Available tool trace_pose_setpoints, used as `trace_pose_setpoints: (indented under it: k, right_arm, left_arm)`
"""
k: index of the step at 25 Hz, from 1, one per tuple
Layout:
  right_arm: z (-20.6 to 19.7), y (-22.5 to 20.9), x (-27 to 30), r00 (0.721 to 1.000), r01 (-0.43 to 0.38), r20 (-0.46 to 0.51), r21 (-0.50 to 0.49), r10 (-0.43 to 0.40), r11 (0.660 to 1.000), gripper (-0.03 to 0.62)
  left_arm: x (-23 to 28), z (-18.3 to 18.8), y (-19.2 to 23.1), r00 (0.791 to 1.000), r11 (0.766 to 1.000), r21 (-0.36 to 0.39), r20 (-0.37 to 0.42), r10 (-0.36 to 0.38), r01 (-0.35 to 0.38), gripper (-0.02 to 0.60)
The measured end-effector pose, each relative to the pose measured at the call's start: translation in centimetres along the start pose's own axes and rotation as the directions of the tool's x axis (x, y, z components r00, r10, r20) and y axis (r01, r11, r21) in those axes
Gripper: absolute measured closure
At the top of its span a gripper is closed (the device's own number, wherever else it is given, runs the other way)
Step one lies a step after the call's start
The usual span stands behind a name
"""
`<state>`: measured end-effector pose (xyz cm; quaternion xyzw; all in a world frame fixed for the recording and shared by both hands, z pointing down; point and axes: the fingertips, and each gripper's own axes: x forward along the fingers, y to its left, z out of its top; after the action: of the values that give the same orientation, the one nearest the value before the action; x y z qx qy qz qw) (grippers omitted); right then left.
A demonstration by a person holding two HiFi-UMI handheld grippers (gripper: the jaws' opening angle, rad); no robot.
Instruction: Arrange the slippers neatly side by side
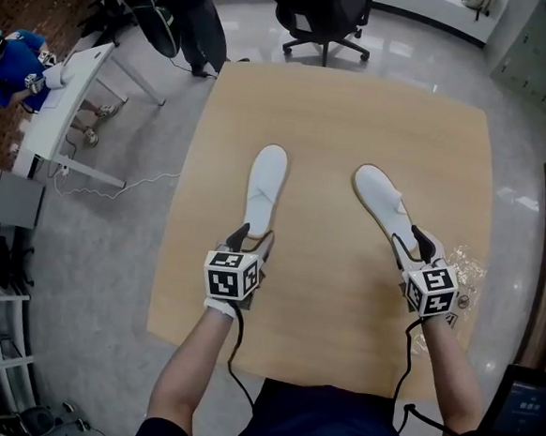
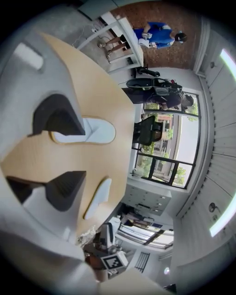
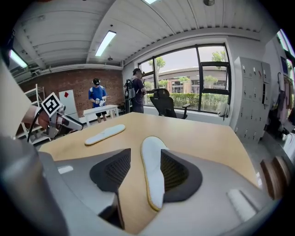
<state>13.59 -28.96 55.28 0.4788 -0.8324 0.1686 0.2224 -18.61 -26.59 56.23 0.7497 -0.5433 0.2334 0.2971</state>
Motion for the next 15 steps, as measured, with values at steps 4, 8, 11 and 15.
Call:
trace_pose_setpoints:
  k: [4, 8, 11, 15]
  right_arm:
    - [-0.7, -2.8, 2.1, 0.999, 0.013, -0.042, -0.006, -0.014, 1.000, 0.365]
    - [-2.1, -4.6, 4.8, 0.995, 0.000, -0.097, -0.015, -0.001, 1.000, 0.350]
    - [-2.8, -5.5, 6.5, 0.992, -0.007, -0.127, -0.028, 0.004, 1.000, 0.345]
    - [-4.8, -6.2, 8.3, 0.986, -0.012, -0.167, -0.036, 0.006, 0.999, 0.341]
  left_arm:
    - [2.5, 1.2, 1.9, 0.999, 0.999, 0.031, -0.024, 0.027, -0.026, 0.322]
    - [5.8, 1.8, 4.0, 0.996, 0.997, 0.052, -0.068, 0.057, -0.053, 0.322]
    - [8.0, 2.4, 4.9, 0.994, 0.995, 0.080, -0.087, 0.069, -0.062, 0.322]
    - [10.3, 2.1, 5.2, 0.991, 0.994, 0.092, -0.113, 0.068, -0.057, 0.322]
